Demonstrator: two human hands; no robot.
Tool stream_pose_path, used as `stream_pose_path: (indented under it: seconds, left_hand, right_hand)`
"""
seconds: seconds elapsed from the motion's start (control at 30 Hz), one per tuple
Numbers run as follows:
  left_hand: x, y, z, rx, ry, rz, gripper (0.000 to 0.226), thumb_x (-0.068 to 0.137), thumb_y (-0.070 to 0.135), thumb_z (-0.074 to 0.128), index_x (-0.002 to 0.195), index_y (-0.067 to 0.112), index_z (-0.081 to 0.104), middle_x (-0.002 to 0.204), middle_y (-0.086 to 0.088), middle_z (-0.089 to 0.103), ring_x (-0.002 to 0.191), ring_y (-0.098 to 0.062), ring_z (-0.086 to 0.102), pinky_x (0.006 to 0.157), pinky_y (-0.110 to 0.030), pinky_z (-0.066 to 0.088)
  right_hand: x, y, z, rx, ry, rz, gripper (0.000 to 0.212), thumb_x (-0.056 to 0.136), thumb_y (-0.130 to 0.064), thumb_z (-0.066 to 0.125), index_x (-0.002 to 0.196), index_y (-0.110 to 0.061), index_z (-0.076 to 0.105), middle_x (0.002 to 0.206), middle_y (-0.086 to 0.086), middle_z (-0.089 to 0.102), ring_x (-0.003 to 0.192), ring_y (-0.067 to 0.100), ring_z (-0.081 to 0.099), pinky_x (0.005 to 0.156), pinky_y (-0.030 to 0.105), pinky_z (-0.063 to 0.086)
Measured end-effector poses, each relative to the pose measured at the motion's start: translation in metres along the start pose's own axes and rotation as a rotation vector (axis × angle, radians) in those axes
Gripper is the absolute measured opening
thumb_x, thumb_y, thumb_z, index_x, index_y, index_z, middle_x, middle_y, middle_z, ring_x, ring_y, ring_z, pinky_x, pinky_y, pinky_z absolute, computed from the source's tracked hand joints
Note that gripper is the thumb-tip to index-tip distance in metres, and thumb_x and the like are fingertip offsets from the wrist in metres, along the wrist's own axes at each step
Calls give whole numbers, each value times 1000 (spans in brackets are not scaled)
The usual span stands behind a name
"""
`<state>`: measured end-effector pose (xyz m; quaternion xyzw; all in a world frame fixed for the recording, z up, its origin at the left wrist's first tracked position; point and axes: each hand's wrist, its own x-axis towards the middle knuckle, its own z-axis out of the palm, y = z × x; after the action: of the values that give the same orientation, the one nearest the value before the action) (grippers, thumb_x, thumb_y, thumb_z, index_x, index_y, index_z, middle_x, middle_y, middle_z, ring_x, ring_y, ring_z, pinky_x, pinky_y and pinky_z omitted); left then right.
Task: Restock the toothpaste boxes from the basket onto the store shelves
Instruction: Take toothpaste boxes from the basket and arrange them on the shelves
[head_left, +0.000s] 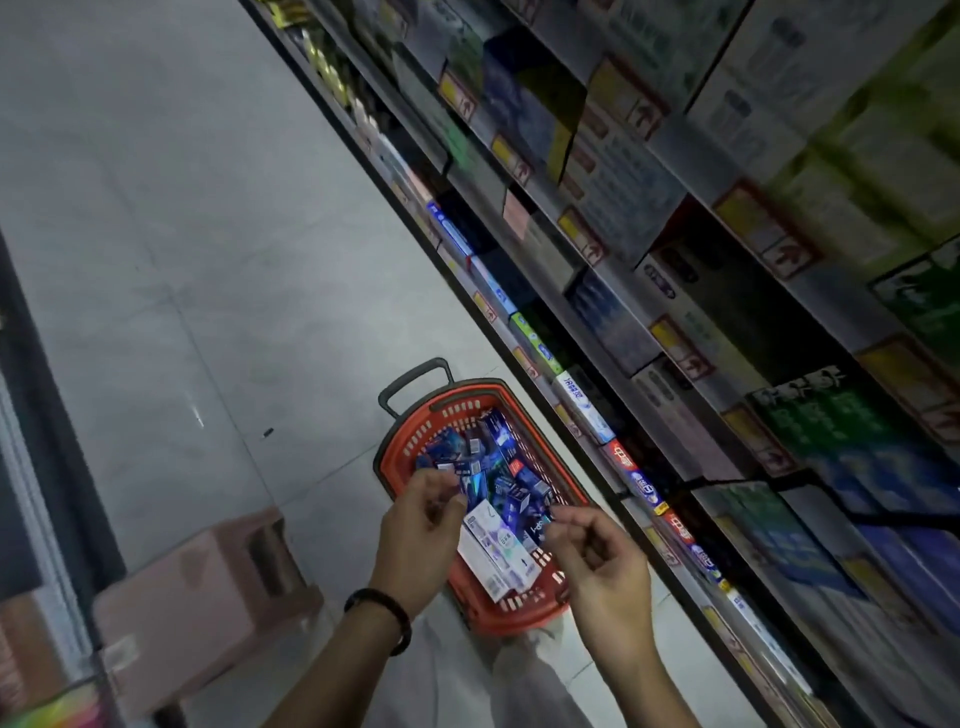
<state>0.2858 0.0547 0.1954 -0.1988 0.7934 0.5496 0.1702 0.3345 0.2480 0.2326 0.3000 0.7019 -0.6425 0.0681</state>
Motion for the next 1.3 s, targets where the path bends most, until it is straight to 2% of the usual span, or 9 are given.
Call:
stream_pose_path:
  seconds: [0.13, 0.27, 0.43, 0.67, 0.8, 0.9, 1.03, 1.17, 1.3]
  left_hand:
    - [30, -51, 20, 35, -21, -54, 15, 101, 24, 68, 109, 36, 62, 104, 17, 72, 95, -4, 70, 76, -26, 61]
    - [60, -96, 45, 43, -17, -73, 15, 101, 19, 68, 108, 31, 65, 103, 15, 73, 95, 6, 66, 73, -11, 53]
    - [97, -145, 73, -5, -16, -129, 17, 100, 15, 67, 104, 31, 67, 98, 12, 73, 94, -11, 71, 88, -39, 61]
    - [154, -202, 105, 11, -9, -197, 19, 100, 11, 64, 101, 30, 67, 93, -4, 73, 87, -28, 72, 81, -50, 62]
    - [185, -227, 119, -78, -9, -288, 22, 103, 11, 62, 110, 32, 62, 98, -19, 72, 89, -36, 74, 78, -49, 64]
    - [203, -241, 130, -113, -48, -353, 33, 104, 17, 64, 127, 39, 54, 96, -7, 71, 88, -30, 77, 78, -45, 65]
    - [220, -259, 144, -119, -122, -404, 51, 103, 27, 66, 143, 50, 44, 104, -8, 73, 77, -25, 74, 69, -41, 64]
    - [229, -263, 157, -117, -123, -405, 54, 104, 24, 65, 147, 47, 42, 86, 2, 63, 92, -44, 74, 77, -52, 64]
    - [234, -272, 164, -60, -88, -341, 49, 103, 32, 66, 145, 44, 46, 96, -6, 69, 95, -35, 74, 82, -54, 63]
  right_hand:
    - [21, 45, 17, 17, 30, 66, 18, 94, -2, 76, 99, -19, 79, 93, 4, 78, 92, 22, 75, 89, 38, 60]
    - [44, 90, 30, 0, 32, 100, 23, 93, 5, 75, 98, -17, 79, 89, 7, 78, 89, 24, 75, 87, 36, 62]
    - [70, 137, 43, -2, 19, 144, 25, 93, 7, 73, 99, -17, 78, 89, 3, 78, 87, 18, 76, 81, 28, 63]
    - [112, 198, 59, -15, 56, 175, 23, 92, 3, 75, 97, -19, 79, 90, 0, 78, 86, 21, 75, 84, 40, 62]
    - [136, 226, 67, -14, 57, 201, 24, 92, 1, 76, 97, -23, 78, 87, 1, 78, 86, 19, 75, 80, 40, 62]
    - [147, 240, 71, 2, 50, 204, 21, 93, -4, 77, 99, -24, 78, 88, 2, 78, 88, 21, 75, 73, 30, 60]
    - [152, 255, 75, 16, 40, 221, 22, 93, -3, 77, 99, -24, 79, 88, 1, 78, 89, 19, 75, 78, 32, 60]
    - [149, 264, 76, 22, 21, 241, 19, 94, -2, 76, 99, -20, 79, 85, 1, 78, 84, 13, 75, 70, 24, 60]
    - [142, 277, 77, -4, 34, 263, 21, 92, -8, 79, 93, -29, 80, 88, -2, 80, 87, 16, 76, 81, 40, 61]
